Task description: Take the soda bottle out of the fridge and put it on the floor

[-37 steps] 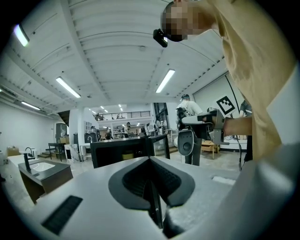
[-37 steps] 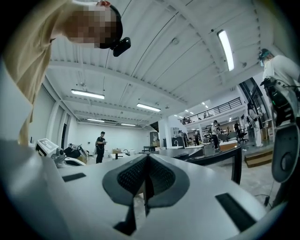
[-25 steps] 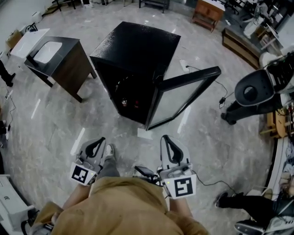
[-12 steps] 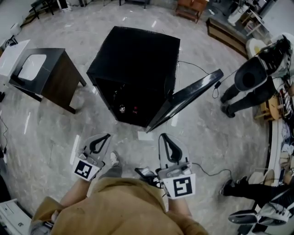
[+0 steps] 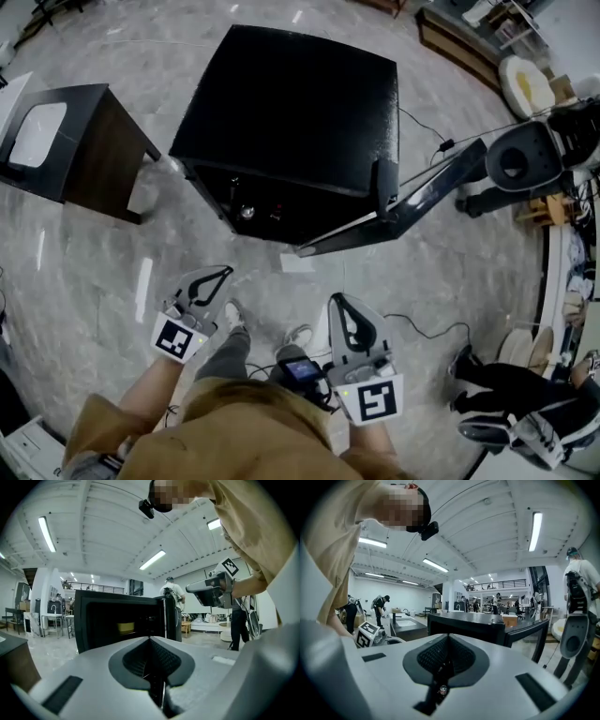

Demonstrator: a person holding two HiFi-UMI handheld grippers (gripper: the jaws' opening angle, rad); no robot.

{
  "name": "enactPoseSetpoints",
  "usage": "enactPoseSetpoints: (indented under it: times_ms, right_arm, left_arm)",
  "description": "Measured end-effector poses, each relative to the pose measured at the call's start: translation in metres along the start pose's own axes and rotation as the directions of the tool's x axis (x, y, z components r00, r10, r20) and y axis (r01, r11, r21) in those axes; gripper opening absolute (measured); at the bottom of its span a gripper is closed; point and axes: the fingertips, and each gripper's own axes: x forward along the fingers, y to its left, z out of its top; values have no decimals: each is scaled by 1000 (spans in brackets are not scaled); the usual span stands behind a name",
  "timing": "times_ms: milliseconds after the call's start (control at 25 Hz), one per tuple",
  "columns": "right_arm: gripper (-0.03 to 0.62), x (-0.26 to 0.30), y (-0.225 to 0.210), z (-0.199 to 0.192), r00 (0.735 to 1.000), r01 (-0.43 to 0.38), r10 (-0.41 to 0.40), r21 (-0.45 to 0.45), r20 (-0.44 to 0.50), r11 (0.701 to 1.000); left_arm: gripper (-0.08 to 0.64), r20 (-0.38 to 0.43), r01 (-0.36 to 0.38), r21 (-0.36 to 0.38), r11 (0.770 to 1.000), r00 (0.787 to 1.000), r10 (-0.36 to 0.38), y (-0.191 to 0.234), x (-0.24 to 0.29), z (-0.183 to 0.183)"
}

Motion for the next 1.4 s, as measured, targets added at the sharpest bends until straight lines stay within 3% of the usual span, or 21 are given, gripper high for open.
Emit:
enactPoseSetpoints:
  times_ms: [40, 80, 160, 200, 280, 440, 600, 840, 960, 1400]
  right_arm:
    - [2, 4, -3, -10, 1000, -11, 11, 9, -8, 1000]
    - [2, 9, -6, -20, 1000, -25, 25, 17, -18, 1000]
    - [2, 17, -9, -42, 997, -61, 62, 18, -42, 998]
    - [2, 23, -9, -52, 995, -80, 81, 17, -50, 997]
    - [2, 37, -7, -68, 993, -105, 107, 38, -50, 994]
    - [2, 55, 8, -98, 985, -160, 163, 60, -51, 985]
    - [2, 68, 5, -149, 971, -221, 224, 47, -84, 974]
    - [2, 71, -4, -238, 971, -208, 214, 69, -104, 976]
    - [2, 76, 2, -268, 964, -245, 251, 66, -89, 967]
    - [2, 109, 8, -383, 949, -314, 314, -5, -36, 949]
  left_arm:
    - [2, -15, 10, 54, 998, 1000, -9, 4, 6, -8]
    - [2, -22, 0, 59, 998, 1000, 2, 7, 12, -17]
    - [2, -18, -78, -80, 994, 997, 76, 14, 24, -37]
    - [2, -13, -116, -155, 981, 993, 116, 18, 29, -46]
    - [2, 2, -158, -209, 965, 987, 162, 23, 40, -61]
    - [2, 26, -196, -208, 958, 978, 206, 24, 60, -93]
    - [6, 4, -183, -223, 957, 982, 189, 11, 88, -150]
    - [53, -12, -147, -237, 960, 989, 148, -6, 120, -228]
    - [64, -2, -128, -228, 965, 991, 131, -12, 131, -254]
    - [126, -2, -155, -175, 972, 988, 157, -12, 186, -370]
